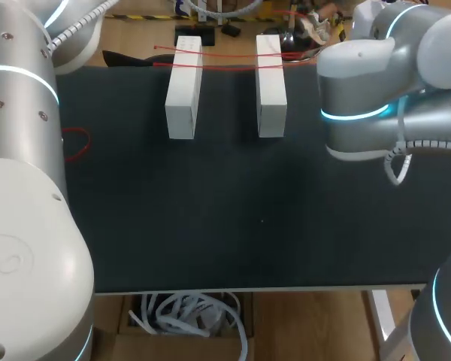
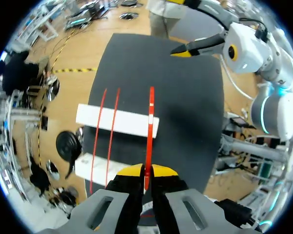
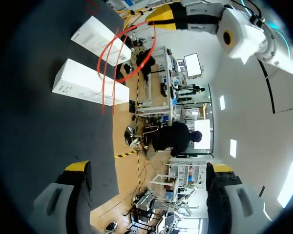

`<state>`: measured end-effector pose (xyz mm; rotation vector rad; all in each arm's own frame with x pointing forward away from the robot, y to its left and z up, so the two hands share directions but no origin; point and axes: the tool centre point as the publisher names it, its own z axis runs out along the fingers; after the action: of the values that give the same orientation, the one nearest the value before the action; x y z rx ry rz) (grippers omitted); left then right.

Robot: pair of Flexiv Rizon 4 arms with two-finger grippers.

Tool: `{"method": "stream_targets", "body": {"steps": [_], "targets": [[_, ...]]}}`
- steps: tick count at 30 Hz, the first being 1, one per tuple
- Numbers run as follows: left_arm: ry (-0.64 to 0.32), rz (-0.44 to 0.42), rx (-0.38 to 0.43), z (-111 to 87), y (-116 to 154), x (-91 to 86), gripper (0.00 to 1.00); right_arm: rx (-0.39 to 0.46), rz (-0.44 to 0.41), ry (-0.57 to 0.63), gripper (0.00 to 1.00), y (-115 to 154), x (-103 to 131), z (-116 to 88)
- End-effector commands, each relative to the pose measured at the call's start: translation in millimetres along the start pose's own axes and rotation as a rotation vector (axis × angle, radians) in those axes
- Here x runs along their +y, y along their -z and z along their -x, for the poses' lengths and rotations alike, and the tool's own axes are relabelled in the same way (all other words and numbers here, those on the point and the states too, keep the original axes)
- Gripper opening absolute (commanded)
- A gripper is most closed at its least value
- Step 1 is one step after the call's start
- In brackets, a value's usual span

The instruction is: Grab the tape and strap the tape.

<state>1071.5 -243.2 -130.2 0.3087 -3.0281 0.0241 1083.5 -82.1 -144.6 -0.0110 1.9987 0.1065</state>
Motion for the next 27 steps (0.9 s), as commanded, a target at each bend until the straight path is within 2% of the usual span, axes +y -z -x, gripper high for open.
{"method": "stream_targets", "body": {"steps": [1, 5, 7, 11, 13, 15, 21, 22, 23, 24, 27], "targets": [[0.173, 0.035, -0.030, -12.6, 18, 77.0, 0.00, 0.010, 0.004, 0.002, 1.00, 3, -1, 3], [0.355, 0.132, -0.019, -27.1, 24, 150.2, 0.00, 0.010, 0.004, 0.002, 1.00, 3, -1, 3], [0.439, 0.141, 0.001, -36.0, 24, 183.4, 0.00, 0.010, 0.004, 0.002, 1.00, 3, -1, 3], [0.546, 0.166, 0.032, -44.8, 22, 240.3, 0.00, 0.010, 0.004, 0.002, 1.00, 3, -1, 3], [0.577, 0.171, 0.033, -45.0, 22, 257.8, 0.00, 0.010, 0.004, 0.002, 1.00, 3, -1, 3], [0.597, 0.212, 0.051, -43.5, 20, 276.9, 0.00, 0.010, 0.004, 0.002, 1.00, 3, -1, 3], [0.622, 0.218, 0.097, -30.7, 17, 328.2, 0.00, 0.010, 0.004, 0.002, 1.00, 3, -1, 3], [0.636, 0.201, 0.100, -28.2, 17, 335.3, 0.16, 0.010, 0.004, 0.002, 1.00, 3, -1, 3], [0.636, 0.201, 0.100, -28.2, 17, 335.3, 0.90, 0.010, 0.004, 0.002, 1.00, 3, -1, 3], [0.636, 0.201, 0.100, -28.2, 17, 335.3, 1.00, 0.010, 0.004, 0.002, 1.00, 3, -1, 3], [0.636, 0.201, 0.100, -28.2, 17, 335.3, 1.00, 0.010, 0.004, 0.002, 1.00, 3, -1, 3]]}}
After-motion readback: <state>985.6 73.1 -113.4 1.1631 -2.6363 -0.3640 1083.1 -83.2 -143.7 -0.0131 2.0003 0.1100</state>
